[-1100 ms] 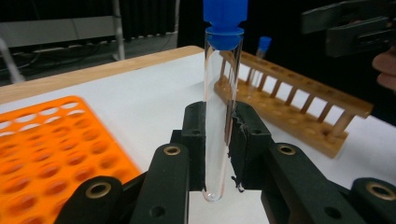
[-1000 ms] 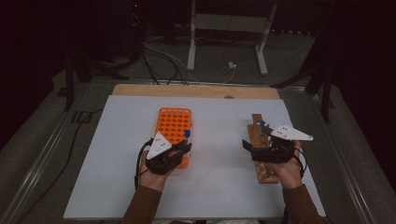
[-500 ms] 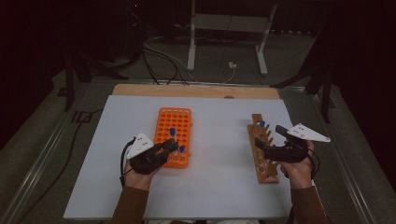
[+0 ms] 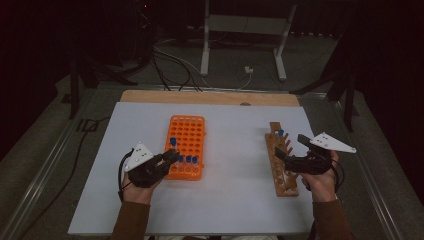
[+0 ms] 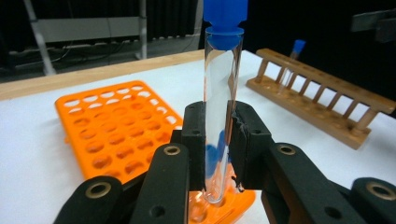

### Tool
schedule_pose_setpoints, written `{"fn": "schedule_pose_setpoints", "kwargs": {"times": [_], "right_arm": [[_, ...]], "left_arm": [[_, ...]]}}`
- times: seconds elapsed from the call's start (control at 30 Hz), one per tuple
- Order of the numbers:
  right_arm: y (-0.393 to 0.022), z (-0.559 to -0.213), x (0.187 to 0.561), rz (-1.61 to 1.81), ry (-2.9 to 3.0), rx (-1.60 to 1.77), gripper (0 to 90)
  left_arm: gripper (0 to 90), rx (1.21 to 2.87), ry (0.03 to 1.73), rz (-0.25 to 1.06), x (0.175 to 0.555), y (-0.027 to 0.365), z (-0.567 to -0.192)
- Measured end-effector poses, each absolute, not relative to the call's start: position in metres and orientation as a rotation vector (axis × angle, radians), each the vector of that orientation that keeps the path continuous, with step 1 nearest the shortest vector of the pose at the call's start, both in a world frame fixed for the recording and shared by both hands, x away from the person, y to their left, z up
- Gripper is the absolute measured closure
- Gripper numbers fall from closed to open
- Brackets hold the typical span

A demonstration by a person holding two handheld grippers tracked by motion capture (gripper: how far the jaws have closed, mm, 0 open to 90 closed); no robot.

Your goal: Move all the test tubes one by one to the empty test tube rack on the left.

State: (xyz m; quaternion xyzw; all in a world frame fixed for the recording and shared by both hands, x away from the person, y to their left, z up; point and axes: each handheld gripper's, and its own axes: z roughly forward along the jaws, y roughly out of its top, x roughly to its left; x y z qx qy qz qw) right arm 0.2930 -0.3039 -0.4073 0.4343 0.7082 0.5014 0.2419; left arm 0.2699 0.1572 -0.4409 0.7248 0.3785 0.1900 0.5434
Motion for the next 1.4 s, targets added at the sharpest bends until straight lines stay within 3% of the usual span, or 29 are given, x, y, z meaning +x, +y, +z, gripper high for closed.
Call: {"fn": "schedule_pose_setpoints", "kwargs": {"times": [0.63,1.4], "right_arm": [[-0.301,-0.409,0.292,1.358,1.952,1.173,0.2],[-0.299,-0.409,0.292,1.359,1.966,1.160,0.2]], "left_arm": [[78.0,1.790,0.975,0.460,0.277,0.161,-0.472],[77.8,2.000,1.041,0.469,0.280,0.147,-0.488]]}}
